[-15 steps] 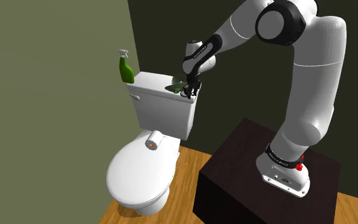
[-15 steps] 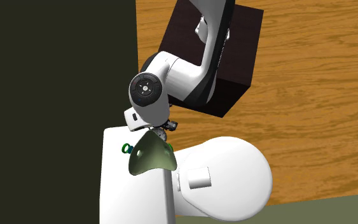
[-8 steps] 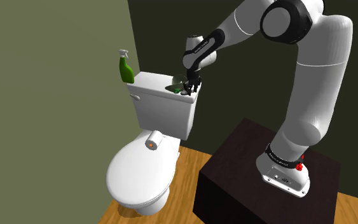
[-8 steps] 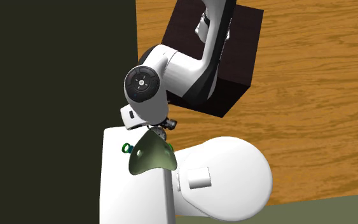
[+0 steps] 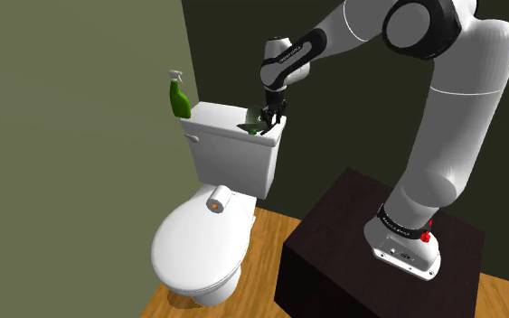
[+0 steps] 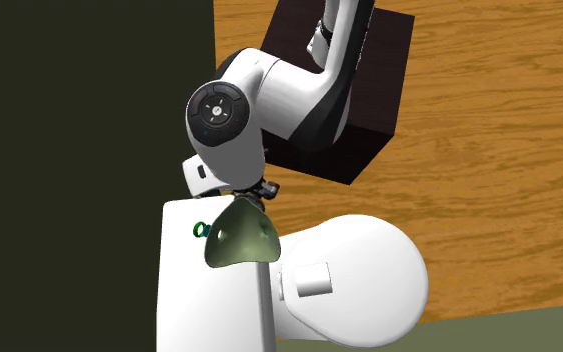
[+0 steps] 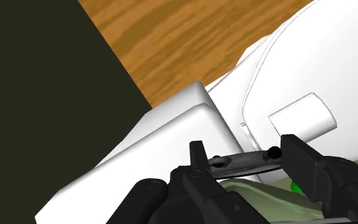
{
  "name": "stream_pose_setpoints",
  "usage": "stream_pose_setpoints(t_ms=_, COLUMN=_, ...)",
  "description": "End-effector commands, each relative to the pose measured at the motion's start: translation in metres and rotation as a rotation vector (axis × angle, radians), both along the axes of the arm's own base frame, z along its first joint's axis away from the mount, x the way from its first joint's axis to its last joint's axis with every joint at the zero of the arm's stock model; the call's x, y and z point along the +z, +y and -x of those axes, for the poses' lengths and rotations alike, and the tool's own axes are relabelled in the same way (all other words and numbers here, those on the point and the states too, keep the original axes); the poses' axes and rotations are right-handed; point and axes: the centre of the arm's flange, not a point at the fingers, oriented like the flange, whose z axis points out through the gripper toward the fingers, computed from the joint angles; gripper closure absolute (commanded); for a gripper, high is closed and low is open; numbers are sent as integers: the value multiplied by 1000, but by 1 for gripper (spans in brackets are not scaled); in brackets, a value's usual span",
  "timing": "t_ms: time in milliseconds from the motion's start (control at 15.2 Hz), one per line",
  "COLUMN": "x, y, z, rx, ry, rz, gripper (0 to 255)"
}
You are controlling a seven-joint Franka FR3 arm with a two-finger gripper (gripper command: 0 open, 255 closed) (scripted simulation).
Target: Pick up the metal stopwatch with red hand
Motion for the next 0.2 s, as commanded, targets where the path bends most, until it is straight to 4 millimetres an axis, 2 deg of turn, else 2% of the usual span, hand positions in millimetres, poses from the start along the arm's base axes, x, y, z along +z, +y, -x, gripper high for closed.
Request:
stream_pose_setpoints(t_ms=0, x=11, y=-1, z=0, rx=0, ry=0, rz=0, gripper=255)
stream_pose_setpoints(t_ms=132, x=11, y=-1, z=0, rx=0, ry=0, rz=0, gripper=255)
